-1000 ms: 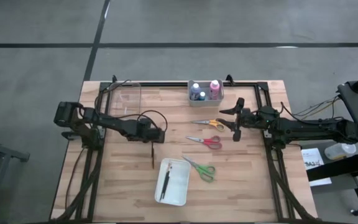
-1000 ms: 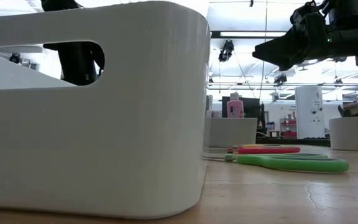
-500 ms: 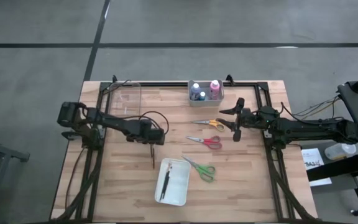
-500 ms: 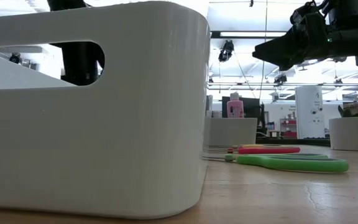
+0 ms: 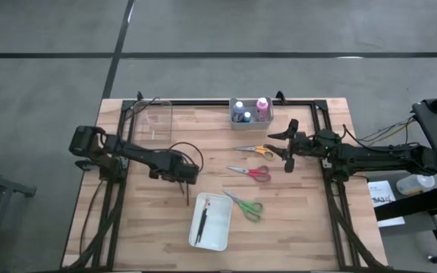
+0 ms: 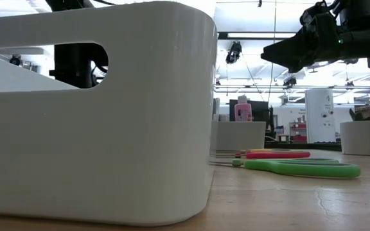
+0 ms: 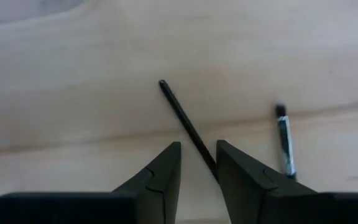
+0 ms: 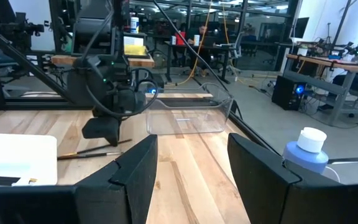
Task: Pick & Place Paint Supplies
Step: Put the gold paint brush into the white bin
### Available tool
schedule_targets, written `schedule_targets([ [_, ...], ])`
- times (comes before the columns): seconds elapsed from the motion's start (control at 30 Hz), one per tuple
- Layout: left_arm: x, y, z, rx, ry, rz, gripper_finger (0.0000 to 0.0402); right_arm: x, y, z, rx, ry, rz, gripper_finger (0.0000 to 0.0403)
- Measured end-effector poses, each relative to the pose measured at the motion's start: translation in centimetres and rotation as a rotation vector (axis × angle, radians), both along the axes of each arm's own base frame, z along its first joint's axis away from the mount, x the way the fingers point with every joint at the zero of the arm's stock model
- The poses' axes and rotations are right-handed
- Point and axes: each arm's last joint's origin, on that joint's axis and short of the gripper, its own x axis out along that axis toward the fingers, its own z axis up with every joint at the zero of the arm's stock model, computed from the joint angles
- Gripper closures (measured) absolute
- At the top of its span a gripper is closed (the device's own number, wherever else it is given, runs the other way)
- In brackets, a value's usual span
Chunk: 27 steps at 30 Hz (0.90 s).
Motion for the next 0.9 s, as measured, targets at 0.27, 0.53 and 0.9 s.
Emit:
schedule_targets([
  [0.27,-0.9,-1.8,0.3,-0.014,0.046,-0.004,0.0292,0.0,0.0,0.0,0.0,0.0,0.0,0.0209],
  [0.53,-2.0,-3.6,0.5,-0.02,0.067,-0.005,0.0292,0.0,0.0,0.0,0.0,0.0,-0.001,0.0209],
  [0.9,-2.9,-5.4,0.6,-0.012,0.097,-0.087,0.0292,0.0,0.0,0.0,0.0,0.0,-0.001,0.0209],
])
